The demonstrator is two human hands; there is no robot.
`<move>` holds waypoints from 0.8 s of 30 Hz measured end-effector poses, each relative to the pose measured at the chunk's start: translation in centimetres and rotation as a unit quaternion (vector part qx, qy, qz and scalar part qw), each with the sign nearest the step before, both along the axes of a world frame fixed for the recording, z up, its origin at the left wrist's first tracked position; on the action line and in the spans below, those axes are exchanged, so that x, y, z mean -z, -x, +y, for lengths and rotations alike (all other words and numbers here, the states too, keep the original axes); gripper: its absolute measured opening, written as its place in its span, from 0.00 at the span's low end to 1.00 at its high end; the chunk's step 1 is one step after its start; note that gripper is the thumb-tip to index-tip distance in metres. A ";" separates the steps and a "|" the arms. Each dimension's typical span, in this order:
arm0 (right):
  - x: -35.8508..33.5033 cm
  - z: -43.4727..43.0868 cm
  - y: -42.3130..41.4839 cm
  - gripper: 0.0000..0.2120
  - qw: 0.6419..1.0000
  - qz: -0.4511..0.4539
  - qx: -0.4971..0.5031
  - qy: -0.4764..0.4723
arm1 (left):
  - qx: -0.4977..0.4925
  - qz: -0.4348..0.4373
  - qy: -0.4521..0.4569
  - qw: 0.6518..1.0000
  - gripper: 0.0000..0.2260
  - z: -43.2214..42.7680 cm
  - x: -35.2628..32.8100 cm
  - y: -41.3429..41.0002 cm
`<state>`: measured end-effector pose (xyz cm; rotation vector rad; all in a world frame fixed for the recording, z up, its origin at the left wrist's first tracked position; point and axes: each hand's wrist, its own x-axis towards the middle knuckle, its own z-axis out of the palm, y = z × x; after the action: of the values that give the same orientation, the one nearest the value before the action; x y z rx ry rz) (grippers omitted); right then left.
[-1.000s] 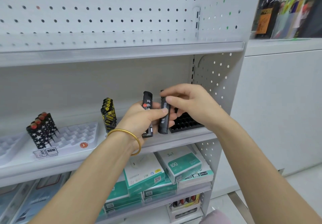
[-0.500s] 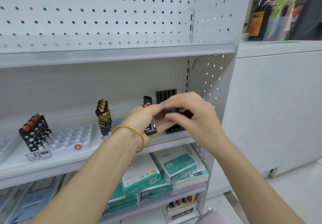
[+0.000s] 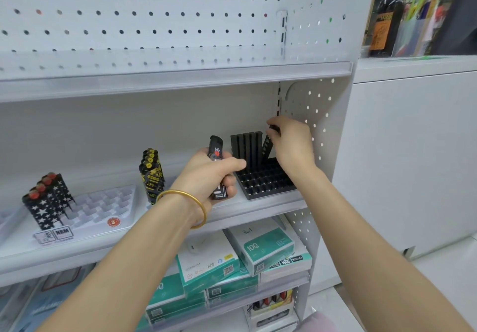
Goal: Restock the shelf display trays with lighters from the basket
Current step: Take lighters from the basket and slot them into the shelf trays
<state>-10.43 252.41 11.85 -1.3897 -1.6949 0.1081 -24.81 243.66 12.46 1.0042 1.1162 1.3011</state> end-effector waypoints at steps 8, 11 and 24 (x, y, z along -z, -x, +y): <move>-0.6 -0.1 -0.5 0.20 0.991 -0.092 -0.064 0.068 | 0.061 -0.014 -0.004 0.998 0.14 -0.3 -0.2 0.3; -1.0 -0.1 -0.4 0.20 0.985 -0.121 -0.083 0.091 | 0.081 -0.051 -0.008 0.995 0.18 -0.2 0.0 0.4; -1.0 -3.1 0.4 0.19 0.995 0.030 -0.061 -0.073 | 0.066 0.148 -0.088 0.983 0.14 -0.6 0.4 0.2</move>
<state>-10.79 249.29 12.83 -1.1646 -1.7018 0.0917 -25.00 243.06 12.06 1.4144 1.1482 1.1836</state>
